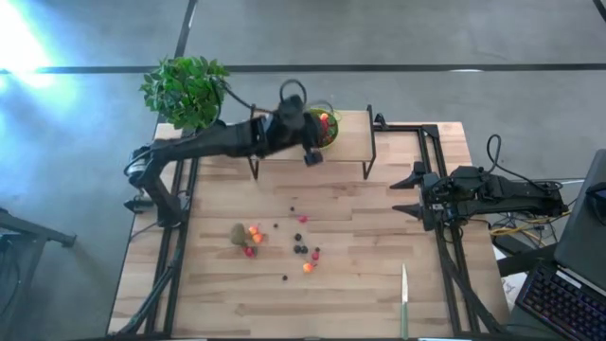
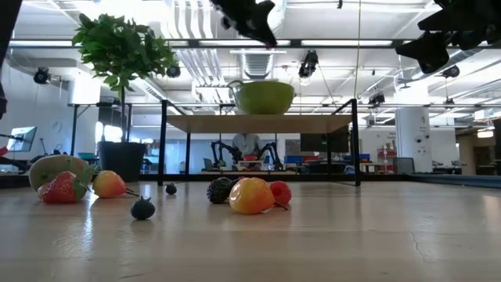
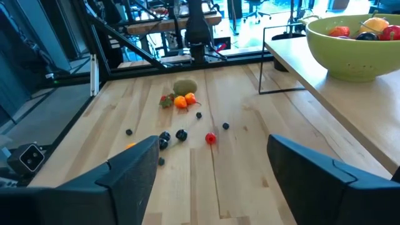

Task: Pick & Place Fruit
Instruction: Put the red raspberry into the green strainer bowl on the shelf

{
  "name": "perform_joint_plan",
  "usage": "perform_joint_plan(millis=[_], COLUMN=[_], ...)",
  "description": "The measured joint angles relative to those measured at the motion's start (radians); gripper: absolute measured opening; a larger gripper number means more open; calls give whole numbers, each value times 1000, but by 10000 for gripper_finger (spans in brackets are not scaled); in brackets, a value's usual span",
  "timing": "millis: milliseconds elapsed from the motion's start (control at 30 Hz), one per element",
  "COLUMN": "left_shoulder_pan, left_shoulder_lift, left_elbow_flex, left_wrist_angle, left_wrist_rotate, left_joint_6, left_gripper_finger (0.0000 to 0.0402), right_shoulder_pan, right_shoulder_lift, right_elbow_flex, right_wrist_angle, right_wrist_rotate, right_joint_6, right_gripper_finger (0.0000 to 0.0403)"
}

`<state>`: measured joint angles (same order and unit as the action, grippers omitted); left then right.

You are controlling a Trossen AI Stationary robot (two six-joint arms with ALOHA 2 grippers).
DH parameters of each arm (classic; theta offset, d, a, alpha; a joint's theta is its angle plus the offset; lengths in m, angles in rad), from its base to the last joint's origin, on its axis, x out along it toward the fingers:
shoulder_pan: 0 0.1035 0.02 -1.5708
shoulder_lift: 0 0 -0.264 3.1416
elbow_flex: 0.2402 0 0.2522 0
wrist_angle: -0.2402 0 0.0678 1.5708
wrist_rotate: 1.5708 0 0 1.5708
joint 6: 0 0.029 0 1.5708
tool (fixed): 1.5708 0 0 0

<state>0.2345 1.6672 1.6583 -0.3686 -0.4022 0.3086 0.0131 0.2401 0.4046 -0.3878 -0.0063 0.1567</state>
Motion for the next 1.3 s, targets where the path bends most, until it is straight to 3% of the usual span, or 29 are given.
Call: perform_joint_plan(millis=[367, 1000, 1300], left_shoulder_pan=[170, 175, 174], left_shoulder_lift=[2, 2, 2], left_elbow_flex=[-60, -128, -142], left_wrist_angle=[-38, -77, -83], left_wrist_rotate=[90, 103, 115], left_joint_6=[-187, -201, -212], left_gripper_finger=[108, 108, 108], right_shoulder_pan=[0, 0, 0], right_shoulder_lift=[0, 0, 0], right_elbow_flex=[0, 0, 0], right_wrist_angle=[0, 0, 0], right_wrist_rotate=[0, 0, 0], right_joint_6=[0, 0, 0], right_gripper_finger=[259, 219, 238])
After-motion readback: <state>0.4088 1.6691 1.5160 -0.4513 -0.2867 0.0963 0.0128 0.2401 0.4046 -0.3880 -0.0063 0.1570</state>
